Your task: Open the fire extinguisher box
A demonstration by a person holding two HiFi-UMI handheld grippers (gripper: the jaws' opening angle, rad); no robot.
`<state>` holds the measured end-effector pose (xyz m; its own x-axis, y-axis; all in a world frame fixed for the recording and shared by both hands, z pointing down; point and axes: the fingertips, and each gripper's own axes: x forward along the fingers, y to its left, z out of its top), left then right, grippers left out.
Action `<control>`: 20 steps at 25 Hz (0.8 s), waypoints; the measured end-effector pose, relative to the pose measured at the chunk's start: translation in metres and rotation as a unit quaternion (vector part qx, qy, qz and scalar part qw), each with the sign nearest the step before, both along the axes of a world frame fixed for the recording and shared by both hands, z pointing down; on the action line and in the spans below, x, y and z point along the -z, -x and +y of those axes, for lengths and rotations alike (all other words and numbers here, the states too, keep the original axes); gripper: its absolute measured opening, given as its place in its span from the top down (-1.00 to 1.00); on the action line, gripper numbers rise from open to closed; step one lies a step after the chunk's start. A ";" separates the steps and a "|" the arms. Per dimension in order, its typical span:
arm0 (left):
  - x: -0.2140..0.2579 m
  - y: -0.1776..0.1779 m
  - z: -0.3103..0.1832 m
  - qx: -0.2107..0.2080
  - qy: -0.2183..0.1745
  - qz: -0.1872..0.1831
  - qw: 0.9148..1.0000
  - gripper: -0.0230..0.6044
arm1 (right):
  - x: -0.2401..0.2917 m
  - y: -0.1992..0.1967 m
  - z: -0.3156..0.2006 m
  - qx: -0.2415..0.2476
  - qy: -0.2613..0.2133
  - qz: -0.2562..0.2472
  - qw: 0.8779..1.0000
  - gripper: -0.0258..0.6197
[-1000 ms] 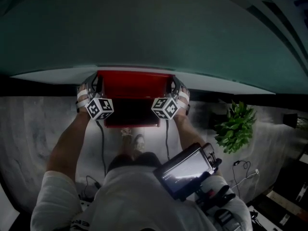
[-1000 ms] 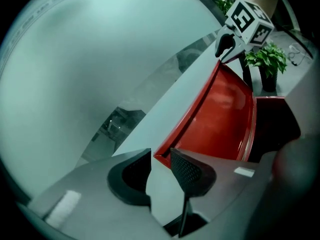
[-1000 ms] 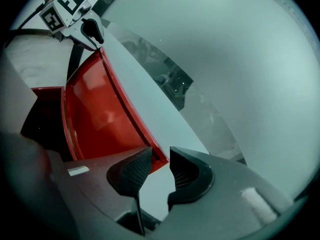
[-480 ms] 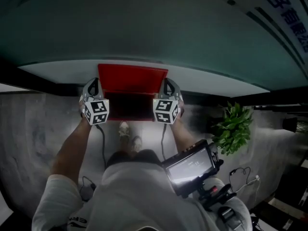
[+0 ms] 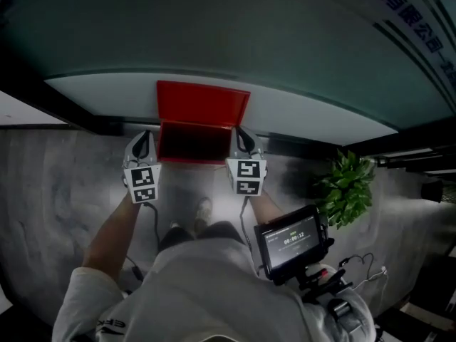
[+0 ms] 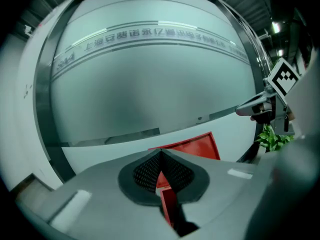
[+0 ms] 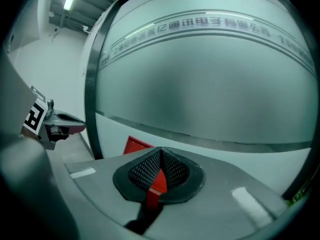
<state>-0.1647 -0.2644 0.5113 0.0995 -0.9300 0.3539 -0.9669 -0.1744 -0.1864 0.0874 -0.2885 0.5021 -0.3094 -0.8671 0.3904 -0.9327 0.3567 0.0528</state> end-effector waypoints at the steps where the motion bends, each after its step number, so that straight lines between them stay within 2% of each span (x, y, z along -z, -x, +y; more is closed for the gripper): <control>1: 0.006 0.001 0.010 -0.001 -0.002 0.006 1.000 0.92 | 0.005 0.003 0.010 -0.001 0.001 -0.005 1.000 0.88; 9: 0.032 0.019 0.102 -0.018 -0.025 0.047 0.998 0.92 | 0.040 0.037 0.102 -0.001 -0.016 -0.028 0.999 0.88; 20: 0.072 0.026 0.262 -0.066 -0.052 0.058 0.995 0.92 | 0.073 0.067 0.267 -0.010 -0.037 -0.033 0.999 0.88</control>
<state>-0.1902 -0.0029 0.4397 0.2587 -0.9367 0.2360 -0.9526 -0.2878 -0.0982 0.0208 -0.0218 0.4286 -0.3137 -0.8993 0.3047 -0.9422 0.3345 0.0174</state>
